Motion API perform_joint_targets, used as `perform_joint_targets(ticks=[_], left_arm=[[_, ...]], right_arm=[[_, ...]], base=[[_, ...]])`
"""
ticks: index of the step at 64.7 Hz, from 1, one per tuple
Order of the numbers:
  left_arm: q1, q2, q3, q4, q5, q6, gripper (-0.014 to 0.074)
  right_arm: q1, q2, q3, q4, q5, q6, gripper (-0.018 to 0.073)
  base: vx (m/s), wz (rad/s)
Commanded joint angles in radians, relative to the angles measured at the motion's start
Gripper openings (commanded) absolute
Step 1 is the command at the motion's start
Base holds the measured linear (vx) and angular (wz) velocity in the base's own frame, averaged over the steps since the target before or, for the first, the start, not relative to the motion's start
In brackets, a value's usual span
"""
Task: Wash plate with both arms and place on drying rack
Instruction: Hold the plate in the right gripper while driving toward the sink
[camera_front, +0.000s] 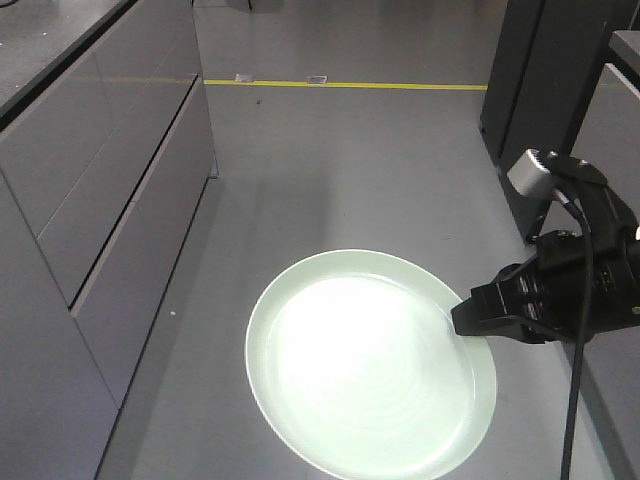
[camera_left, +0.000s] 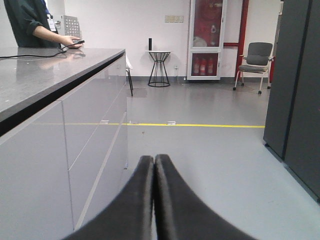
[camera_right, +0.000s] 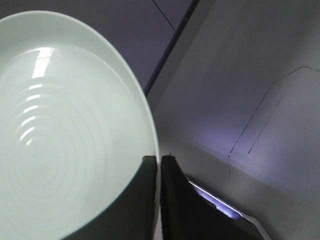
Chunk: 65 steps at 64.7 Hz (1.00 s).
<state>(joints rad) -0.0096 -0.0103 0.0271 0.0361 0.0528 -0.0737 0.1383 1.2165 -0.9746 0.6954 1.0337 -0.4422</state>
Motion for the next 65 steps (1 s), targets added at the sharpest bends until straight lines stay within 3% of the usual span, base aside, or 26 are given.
perform_joint_targets(ticks=[1, 65], left_arm=[[-0.007, -0.015, -0.026, -0.01, -0.074, -0.003, -0.0006], [-0.007, -0.015, -0.026, -0.01, -0.074, -0.003, -0.0006]], right_arm=[[-0.001, -0.028, -0.024, 0.046, -0.017, -0.011, -0.0008], [-0.001, -0.028, -0.024, 0.046, -0.018, -0.011, -0.0008]], base=[[0.22, -0.1], [0.19, -0.07]])
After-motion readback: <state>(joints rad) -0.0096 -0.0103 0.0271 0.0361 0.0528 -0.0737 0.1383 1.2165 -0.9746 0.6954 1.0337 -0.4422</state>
